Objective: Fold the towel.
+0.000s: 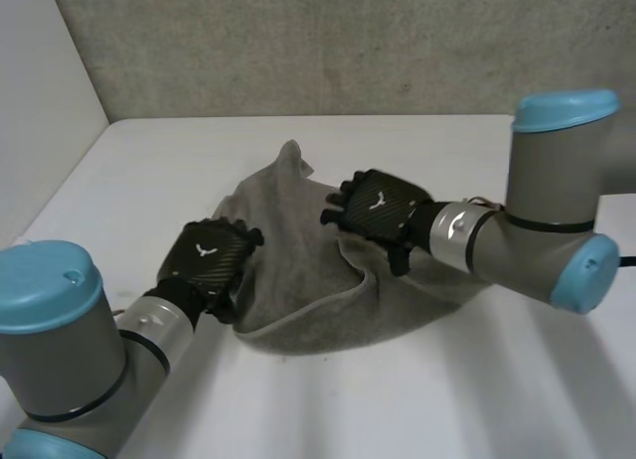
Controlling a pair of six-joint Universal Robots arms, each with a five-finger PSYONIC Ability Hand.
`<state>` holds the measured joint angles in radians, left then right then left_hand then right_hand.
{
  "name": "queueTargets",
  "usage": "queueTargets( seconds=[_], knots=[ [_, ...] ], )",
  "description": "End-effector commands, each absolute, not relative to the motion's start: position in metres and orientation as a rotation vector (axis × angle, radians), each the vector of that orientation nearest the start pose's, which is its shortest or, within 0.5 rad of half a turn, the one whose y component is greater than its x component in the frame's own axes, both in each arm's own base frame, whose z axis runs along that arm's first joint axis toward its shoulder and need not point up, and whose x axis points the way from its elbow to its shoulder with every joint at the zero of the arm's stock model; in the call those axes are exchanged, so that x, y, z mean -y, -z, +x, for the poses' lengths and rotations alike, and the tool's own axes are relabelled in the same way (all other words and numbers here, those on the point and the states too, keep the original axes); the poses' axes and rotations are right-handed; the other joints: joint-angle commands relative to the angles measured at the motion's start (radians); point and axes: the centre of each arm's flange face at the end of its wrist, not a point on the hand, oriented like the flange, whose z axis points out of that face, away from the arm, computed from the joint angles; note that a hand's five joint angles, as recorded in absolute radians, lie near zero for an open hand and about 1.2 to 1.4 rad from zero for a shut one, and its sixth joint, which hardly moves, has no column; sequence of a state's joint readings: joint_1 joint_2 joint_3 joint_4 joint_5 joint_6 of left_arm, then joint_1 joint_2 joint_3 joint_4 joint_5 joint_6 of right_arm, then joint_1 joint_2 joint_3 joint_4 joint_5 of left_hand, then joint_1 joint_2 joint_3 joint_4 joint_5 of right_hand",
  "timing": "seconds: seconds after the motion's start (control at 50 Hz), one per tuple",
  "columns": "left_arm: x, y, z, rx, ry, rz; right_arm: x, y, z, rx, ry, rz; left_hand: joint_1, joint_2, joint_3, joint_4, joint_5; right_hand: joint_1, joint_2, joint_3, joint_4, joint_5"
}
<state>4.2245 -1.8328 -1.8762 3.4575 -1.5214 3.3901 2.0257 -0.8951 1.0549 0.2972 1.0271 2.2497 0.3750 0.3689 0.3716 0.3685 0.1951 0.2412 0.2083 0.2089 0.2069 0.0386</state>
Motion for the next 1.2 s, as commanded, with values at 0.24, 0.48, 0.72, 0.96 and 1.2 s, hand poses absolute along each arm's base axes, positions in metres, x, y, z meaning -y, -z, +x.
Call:
queueTargets(
  seconds=[0.24,0.48,0.72,0.96,1.2],
  knots=[
    [0.230,-0.160,-0.235,-2.477,1.959,0.857,0.280,-0.139,0.360,-1.437,1.492,-2.215,0.029,0.035,0.033,0.036,0.035,0.494,0.527,0.527,0.529,0.522],
    [0.232,-0.160,-0.237,-2.491,1.989,0.908,0.288,-0.189,0.359,-1.417,1.707,-2.145,0.032,0.038,0.036,0.039,0.038,1.155,1.188,1.187,1.189,1.183],
    [0.251,-0.154,-0.257,-2.468,2.104,1.061,0.280,-0.243,0.326,-1.635,1.740,-1.840,0.032,0.038,0.036,0.039,0.038,1.155,1.188,1.187,1.189,1.183],
    [0.280,-0.136,-0.270,-2.495,2.101,1.098,0.274,-0.246,0.284,-1.826,1.683,-1.682,0.047,0.053,0.050,0.053,0.052,1.155,1.188,1.187,1.189,1.183],
    [0.287,-0.121,-0.279,-2.525,2.074,1.119,0.279,-0.240,0.267,-1.907,1.698,-1.570,0.240,0.246,0.244,0.247,0.246,1.155,1.188,1.187,1.189,1.183]
  ],
)
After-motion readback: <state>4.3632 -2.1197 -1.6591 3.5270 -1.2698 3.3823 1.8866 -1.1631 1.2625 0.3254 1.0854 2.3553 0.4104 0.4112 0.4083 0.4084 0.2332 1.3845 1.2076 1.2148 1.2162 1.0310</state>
